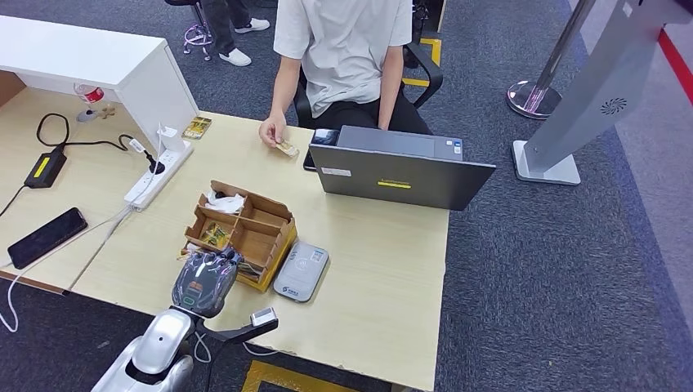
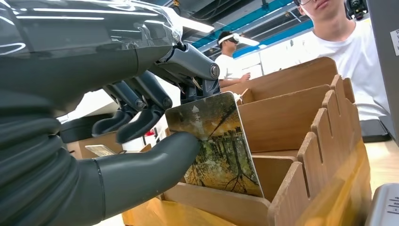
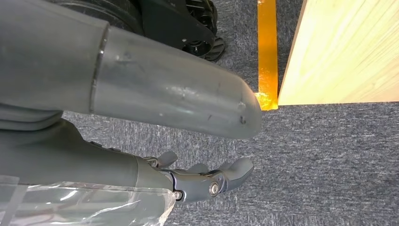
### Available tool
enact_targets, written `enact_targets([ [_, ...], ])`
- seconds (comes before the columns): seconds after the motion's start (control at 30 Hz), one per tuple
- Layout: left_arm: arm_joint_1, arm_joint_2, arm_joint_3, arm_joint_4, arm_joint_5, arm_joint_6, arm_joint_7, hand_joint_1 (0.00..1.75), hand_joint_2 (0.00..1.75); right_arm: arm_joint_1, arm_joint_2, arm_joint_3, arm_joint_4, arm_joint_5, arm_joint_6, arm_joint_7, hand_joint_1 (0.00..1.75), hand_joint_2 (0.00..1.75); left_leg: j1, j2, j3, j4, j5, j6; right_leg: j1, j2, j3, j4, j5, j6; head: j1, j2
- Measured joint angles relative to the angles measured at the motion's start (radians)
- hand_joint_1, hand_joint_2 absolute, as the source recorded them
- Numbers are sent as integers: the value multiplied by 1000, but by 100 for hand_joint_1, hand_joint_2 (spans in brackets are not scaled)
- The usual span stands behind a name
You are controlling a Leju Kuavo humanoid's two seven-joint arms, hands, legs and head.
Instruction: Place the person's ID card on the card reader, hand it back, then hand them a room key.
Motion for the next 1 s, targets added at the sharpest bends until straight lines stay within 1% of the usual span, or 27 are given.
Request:
enact_targets([
  [0.27, 0, 0, 3, -3, 9, 42, 14, 175, 175, 0, 0, 0, 0, 3, 0, 0, 0, 0, 0, 0, 0, 0, 0, 0, 0, 0, 0, 0, 0, 0, 0, 0],
  [0.4, 0, 0, 6, -32, 5, 49, 13, 175, 175, 0, 0, -3, 0, 2, 0, -1, 0, 0, 0, 0, 0, 0, 0, 0, 0, 0, 0, 0, 0, 0, 0, 0],
  [0.53, 1, 0, 7, -107, -1, 48, 6, 175, 175, 0, 0, -15, 0, -9, 0, -3, 0, 0, 0, 0, 0, 0, 0, 0, 0, 0, 0, 0, 0, 0, 0, 0],
  [0.67, -11, 0, 1, -251, 0, 30, 2, 175, 175, 1, 0, -32, 0, -17, 0, -5, 0, 0, 0, 0, 0, 0, 0, 0, 0, 0, 0, 0, 0, 0, 0, 0],
  [0.73, -39, 0, -6, -320, 8, 27, 3, 175, 175, 0, 0, -39, 0, -16, 0, -10, 0, 0, 0, 0, 0, 0, 0, 0, 0, 0, 0, 0, 0, 0, 0, 0],
  [0.83, -110, 1, -14, -387, 16, 20, 9, 175, 175, 0, 0, -47, 0, -10, 1, -15, 0, 0, 0, -1, 0, 0, 1, 0, 0, -1, 0, 0, 1, 0, 0, 0],
  [0.93, -212, 4, -16, -401, 4, -1, 21, 175, 175, -1, 0, -48, 0, 4, 1, -17, 0, 0, 0, -1, 0, 0, 2, 1, 0, -1, 0, 0, 1, 0, 0, 0],
  [1.0, -295, 7, -17, -382, -13, -25, 35, 175, 175, -3, 0, -48, 1, 16, 3, -16, 0, 0, 0, -1, 0, 0, 3, 1, 0, -2, 0, 0, 2, -1, 0, 0],
])
